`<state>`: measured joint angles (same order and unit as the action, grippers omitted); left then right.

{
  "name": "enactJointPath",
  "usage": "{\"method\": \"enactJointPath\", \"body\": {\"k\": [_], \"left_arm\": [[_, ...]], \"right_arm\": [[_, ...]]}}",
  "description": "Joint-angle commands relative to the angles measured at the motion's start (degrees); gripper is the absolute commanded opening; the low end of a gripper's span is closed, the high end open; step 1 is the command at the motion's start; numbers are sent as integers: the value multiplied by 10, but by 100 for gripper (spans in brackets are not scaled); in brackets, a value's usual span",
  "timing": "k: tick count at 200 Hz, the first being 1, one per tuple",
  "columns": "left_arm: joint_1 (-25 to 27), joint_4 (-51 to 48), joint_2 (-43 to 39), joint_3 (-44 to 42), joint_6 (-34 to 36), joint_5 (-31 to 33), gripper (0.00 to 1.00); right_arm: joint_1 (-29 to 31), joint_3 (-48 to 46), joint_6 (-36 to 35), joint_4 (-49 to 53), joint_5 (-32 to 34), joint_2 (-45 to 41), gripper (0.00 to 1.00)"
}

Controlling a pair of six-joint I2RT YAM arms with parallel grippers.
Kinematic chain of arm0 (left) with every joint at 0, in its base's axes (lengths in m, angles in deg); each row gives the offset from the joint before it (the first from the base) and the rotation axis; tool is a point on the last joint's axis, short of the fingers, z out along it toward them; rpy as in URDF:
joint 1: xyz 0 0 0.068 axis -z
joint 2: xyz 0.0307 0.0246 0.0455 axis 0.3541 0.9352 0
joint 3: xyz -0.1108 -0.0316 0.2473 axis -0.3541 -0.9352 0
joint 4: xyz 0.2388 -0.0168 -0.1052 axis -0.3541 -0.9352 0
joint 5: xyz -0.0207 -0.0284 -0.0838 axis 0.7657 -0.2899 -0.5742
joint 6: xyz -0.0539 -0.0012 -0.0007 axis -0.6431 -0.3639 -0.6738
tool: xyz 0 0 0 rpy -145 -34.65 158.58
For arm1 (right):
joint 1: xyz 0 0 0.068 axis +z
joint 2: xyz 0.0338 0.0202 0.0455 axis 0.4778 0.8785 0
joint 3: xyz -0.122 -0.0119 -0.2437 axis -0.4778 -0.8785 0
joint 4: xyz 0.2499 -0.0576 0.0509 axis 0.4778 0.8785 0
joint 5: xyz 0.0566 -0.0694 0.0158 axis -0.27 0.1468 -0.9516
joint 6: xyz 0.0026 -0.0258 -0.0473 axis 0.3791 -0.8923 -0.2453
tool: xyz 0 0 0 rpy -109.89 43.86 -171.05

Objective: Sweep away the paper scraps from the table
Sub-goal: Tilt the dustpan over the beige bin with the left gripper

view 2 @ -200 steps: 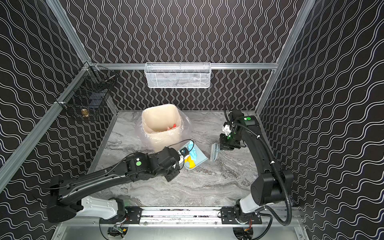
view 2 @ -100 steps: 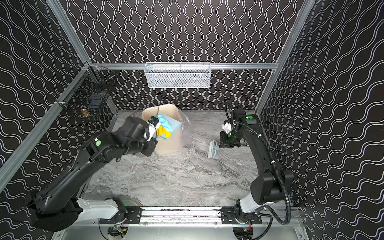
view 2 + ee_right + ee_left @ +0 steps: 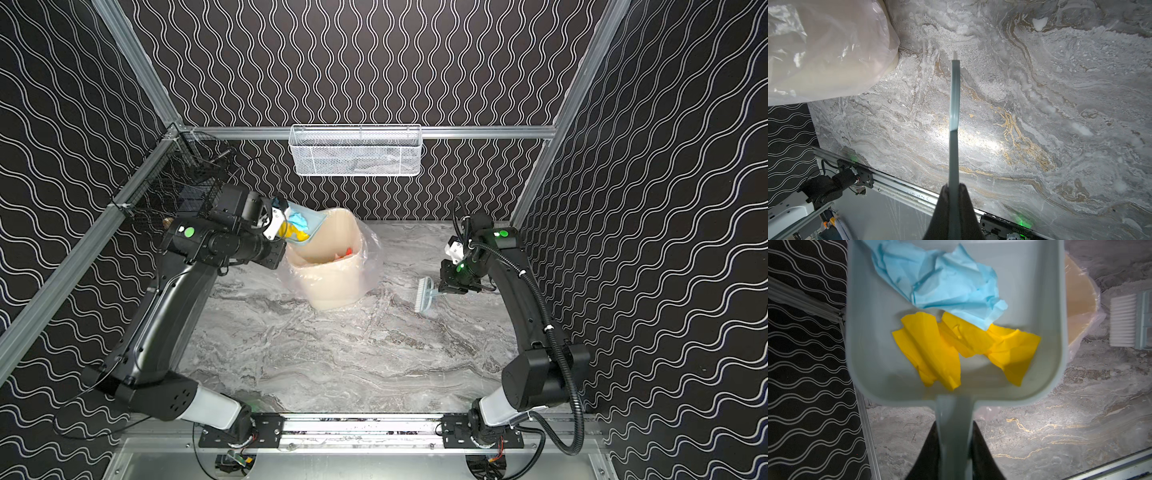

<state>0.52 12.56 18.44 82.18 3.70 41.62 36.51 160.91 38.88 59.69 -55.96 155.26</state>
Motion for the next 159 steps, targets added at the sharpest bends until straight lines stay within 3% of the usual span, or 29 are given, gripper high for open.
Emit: {"method": "enactJointPath", "body": {"k": [1, 46, 113, 159], "left_arm": [[-2, -19, 26, 26, 64, 32, 5], [29, -6, 61, 20, 158, 216, 4], [71, 78, 93, 14, 318, 346, 4], [101, 183, 88, -53, 470, 398, 3]], "right_arm": [[0, -7, 3, 3, -5, -9, 0], [0, -13, 1, 16, -3, -17, 0], [-1, -10, -1, 34, -16, -24, 0], [1, -26, 0, 26, -27, -34, 0]]}}
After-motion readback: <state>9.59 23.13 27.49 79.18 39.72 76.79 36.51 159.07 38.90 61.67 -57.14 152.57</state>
